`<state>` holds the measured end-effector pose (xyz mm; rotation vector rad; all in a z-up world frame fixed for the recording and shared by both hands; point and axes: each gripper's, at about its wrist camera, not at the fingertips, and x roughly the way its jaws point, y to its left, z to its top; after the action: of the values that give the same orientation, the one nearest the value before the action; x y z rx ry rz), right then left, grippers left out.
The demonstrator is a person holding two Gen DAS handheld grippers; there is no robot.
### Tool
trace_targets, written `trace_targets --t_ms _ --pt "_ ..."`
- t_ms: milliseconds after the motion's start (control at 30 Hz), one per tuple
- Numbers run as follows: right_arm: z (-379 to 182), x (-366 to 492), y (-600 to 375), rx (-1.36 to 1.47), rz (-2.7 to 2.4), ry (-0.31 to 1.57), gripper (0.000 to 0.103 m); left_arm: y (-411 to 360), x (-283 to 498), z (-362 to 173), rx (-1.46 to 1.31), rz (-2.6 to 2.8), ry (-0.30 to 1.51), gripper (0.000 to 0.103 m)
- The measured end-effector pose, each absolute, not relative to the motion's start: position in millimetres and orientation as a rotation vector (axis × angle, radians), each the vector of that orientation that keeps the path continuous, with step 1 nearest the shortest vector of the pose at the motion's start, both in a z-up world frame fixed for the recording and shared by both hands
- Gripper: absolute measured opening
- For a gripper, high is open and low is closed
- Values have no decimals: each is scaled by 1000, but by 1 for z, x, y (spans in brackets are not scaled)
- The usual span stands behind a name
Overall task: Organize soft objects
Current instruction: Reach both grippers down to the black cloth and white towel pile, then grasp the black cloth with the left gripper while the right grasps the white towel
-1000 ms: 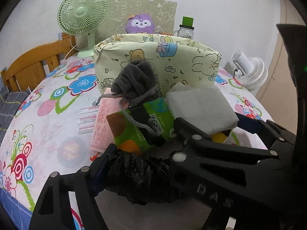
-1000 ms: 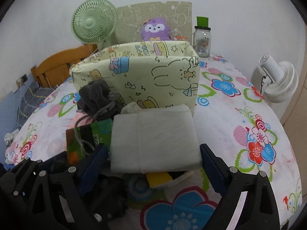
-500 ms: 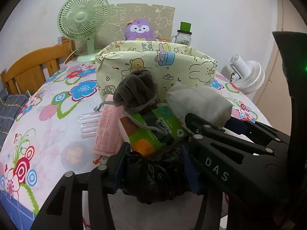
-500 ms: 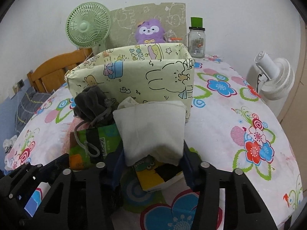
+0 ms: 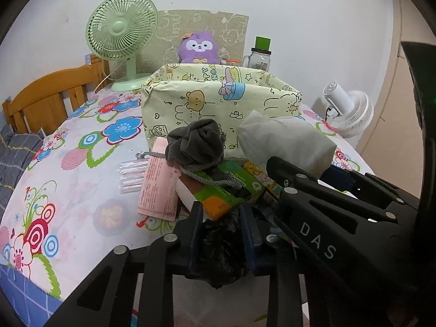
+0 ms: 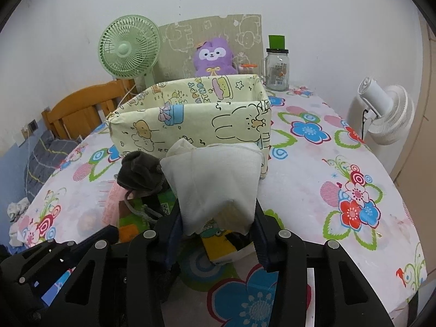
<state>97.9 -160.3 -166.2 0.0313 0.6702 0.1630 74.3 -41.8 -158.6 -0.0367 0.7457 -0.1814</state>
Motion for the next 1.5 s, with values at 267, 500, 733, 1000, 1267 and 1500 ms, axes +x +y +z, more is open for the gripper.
trace_targets --t_ms 267,500,733,1000,1267,1500 --pt "-160 86 -158 29 166 651 49 -41 66 -155 -45 -187 728 3" --pt "-153 77 -157 28 158 630 49 -42 62 -153 -42 -203 722 3" --pt "-151 67 -162 31 147 625 48 -46 53 -153 -36 -221 710 54" --pt "-160 63 -171 38 123 647 48 -60 53 -169 5 -238 758 58" --pt "-165 63 -174 48 126 656 49 -64 54 -171 3 -262 774 25" --pt "-151 60 -176 63 127 635 49 -66 51 -146 -9 -266 715 25"
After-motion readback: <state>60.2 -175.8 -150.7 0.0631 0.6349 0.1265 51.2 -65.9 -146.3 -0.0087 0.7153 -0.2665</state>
